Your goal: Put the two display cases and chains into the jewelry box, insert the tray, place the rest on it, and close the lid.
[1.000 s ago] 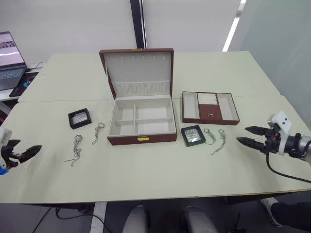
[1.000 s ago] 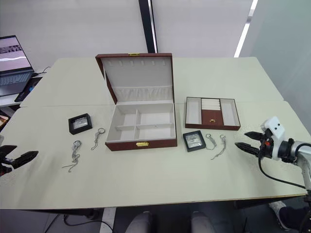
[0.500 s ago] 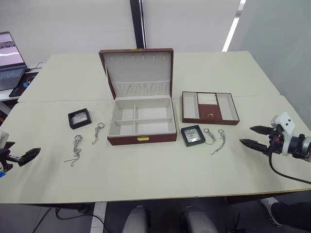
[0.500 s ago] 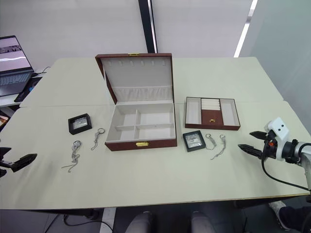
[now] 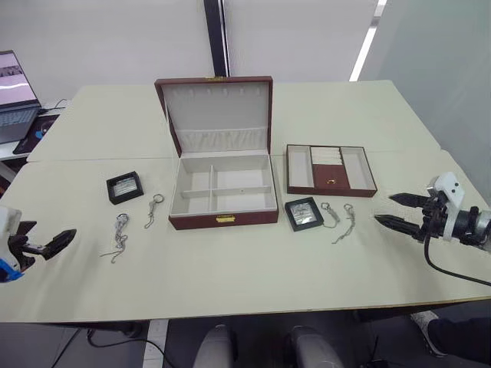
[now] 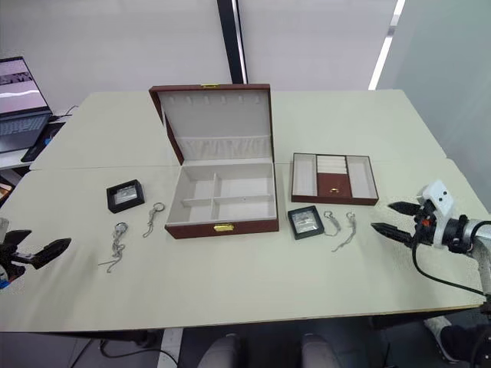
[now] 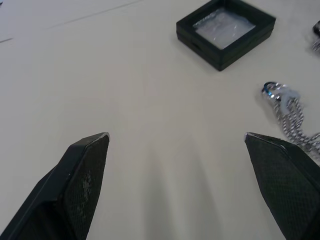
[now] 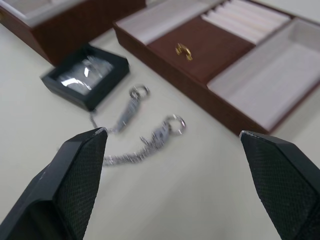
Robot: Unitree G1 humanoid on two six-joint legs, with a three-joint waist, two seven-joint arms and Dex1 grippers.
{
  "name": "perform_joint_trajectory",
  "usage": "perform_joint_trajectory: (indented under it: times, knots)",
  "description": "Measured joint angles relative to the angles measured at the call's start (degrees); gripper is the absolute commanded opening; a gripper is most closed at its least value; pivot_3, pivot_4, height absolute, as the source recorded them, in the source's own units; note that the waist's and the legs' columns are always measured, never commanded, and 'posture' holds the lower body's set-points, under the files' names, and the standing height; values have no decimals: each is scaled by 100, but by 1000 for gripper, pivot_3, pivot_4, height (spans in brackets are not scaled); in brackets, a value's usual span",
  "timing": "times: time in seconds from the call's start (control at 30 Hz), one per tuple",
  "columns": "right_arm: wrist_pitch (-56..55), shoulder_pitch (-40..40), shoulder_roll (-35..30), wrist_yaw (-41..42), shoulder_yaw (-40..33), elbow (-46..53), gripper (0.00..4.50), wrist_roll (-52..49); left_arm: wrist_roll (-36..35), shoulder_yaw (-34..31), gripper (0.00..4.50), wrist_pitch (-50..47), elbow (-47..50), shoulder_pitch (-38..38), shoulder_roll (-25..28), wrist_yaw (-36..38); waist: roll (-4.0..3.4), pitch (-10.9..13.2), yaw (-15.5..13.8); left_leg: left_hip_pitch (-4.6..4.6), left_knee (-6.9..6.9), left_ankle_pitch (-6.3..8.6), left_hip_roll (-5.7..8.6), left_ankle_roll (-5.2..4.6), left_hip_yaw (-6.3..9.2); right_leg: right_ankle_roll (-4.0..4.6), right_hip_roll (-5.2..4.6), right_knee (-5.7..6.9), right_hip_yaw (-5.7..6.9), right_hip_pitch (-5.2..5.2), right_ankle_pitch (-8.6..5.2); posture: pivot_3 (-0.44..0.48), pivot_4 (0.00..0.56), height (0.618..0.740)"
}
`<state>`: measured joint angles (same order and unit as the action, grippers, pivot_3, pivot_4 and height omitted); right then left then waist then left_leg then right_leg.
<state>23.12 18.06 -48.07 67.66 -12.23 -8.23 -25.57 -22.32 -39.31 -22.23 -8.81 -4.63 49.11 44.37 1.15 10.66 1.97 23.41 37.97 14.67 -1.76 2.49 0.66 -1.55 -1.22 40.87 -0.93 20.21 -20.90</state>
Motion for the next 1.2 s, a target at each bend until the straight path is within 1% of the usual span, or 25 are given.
perform_joint_trajectory:
  times: [0.1,0.17,0.27,0.37,0.43,0.53,0.6,0.9,1.2]
  knots:
    - [-29,19,230,56,6,470,4490,-238,-120,-139,4480,61,502,-237,-418,-221,0,0,-9,0,-1,0,2,0,0,0,0,-5,-1,-2,0,0,150,740]
    - [-104,-186,507,61,71,946,4490,-357,-118,-137,4480,211,729,-431,-778,-376,6,-3,-18,1,-1,0,1,0,4,0,0,-8,2,-4,0,0,150,740]
    - [-281,-594,871,55,393,1508,4490,-411,-140,-137,4480,346,850,-517,-1116,-566,9,-5,-29,1,2,0,2,0,8,0,0,-3,6,-6,0,0,150,740]
    - [-540,-873,1107,-14,694,1952,4490,-333,-257,-133,4480,426,1223,-539,-1479,-781,10,-6,-47,-6,10,-1,8,0,10,0,-4,-3,5,-20,0,0,150,740]
    - [-751,-1034,1181,-17,969,2229,4490,-221,-282,7,4480,502,1389,-551,-1714,-878,17,-10,-48,-14,10,-1,7,0,12,-1,-3,-3,6,-27,0,0,150,740]
    - [-830,-1100,1278,-47,1207,2377,4490,-208,-252,234,4480,642,1393,-539,-1923,-984,19,-12,-41,-30,7,-1,6,0,12,-1,0,-3,6,-41,0,0,150,740]
    - [-918,-1089,1280,-61,1309,2387,4490,-175,-212,395,4480,732,1374,-465,-1984,-1053,21,-12,-39,-51,3,0,6,0,12,-1,1,-7,6,-63,0,0,150,740]
    - [-1101,-768,1295,-173,1451,2190,4490,-30,106,967,4480,1002,796,189,-2002,-1388,24,-14,-40,-52,2,0,6,0,13,-1,2,-11,7,-65,0,0,150,740]
    - [-1053,-797,1269,-328,1548,2212,4490,-28,219,1132,4480,1032,347,227,-2076,-1622,24,-14,-33,-52,1,0,6,0,13,-1,2,-11,7,-66,0,0,150,740]
